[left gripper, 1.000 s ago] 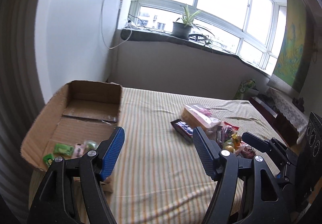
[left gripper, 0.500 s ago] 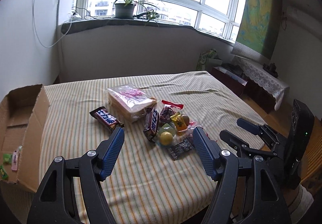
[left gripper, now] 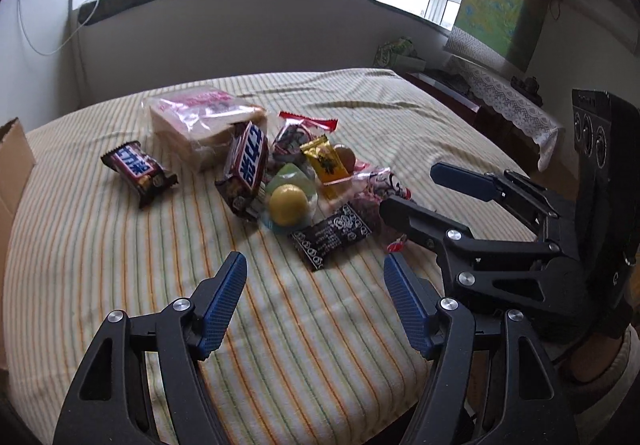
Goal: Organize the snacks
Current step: 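Grasp the red-printed candy bag with the right tool while the left tool grasps the black wrapped sweet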
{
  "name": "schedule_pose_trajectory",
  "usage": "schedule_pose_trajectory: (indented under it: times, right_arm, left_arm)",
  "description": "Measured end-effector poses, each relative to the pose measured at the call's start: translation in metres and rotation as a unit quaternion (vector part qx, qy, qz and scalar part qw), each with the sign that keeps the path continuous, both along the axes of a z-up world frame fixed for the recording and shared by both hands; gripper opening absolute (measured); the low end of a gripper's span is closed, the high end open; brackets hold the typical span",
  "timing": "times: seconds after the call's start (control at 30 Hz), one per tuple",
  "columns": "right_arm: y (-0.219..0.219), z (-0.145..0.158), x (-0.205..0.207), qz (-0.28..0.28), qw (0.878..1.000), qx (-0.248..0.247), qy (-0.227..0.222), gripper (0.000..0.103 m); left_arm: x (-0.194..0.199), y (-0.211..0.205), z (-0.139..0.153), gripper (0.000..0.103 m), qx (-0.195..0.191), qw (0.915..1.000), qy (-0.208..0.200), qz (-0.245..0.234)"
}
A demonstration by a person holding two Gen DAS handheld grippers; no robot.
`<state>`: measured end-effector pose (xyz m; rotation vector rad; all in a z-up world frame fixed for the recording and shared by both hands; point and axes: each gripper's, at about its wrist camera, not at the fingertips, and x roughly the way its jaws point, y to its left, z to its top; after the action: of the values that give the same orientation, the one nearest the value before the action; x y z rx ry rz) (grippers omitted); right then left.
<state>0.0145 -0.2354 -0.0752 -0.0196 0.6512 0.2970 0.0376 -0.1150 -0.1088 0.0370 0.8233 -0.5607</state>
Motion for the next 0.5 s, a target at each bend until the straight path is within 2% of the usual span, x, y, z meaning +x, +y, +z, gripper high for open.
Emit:
schedule_pose_trajectory:
  times: [0.1, 0.13, 0.17, 0.2, 0.23, 0.3, 0.43, 0.5]
  right_arm:
    - [-0.003, -0.012, 0.008, 0.011, 0.999, 0.027, 0.024, 0.070]
    - [-0.004, -0.015, 0.008, 0.015, 0.999, 0.035, 0.026, 0.065]
    - [-0.005, -0.017, 0.009, 0.013, 0.999, 0.038, 0.027, 0.048]
    - [-0.006, -0.019, 0.010, 0.014, 0.998, 0.043, 0.032, 0.042]
    - [-0.008, -0.021, 0.010, 0.014, 0.998, 0.046, 0.034, 0.042]
    - [-0.012, -0.021, 0.008, 0.013, 0.998, 0.048, 0.031, 0.034]
    - [-0.034, -0.018, 0.003, -0.018, 0.998, 0.054, 0.025, 0.034]
    - [-0.048, -0.020, 0.000, -0.034, 0.997, 0.059, 0.026, 0.034]
  left_arm:
    - [-0.001, 0.000, -0.007, 0.071, 0.004, 1.0000, 0.002, 0.001]
    - [-0.001, -0.001, -0.006, 0.071, 0.006, 1.0000, 0.000, 0.000]
    - [0.000, -0.002, -0.005, 0.071, 0.007, 1.0000, -0.002, -0.002]
    - [0.001, -0.003, -0.005, 0.071, 0.008, 1.0000, -0.004, -0.004]
    - [0.002, -0.006, -0.004, 0.071, 0.010, 0.9999, -0.004, -0.006]
    - [0.007, -0.012, -0.005, 0.071, 0.017, 0.9998, -0.005, -0.012]
    - [0.014, -0.027, -0.008, 0.071, 0.046, 0.9989, -0.008, -0.003]
    - [0.018, -0.033, -0.007, 0.072, 0.044, 0.9990, 0.000, 0.009]
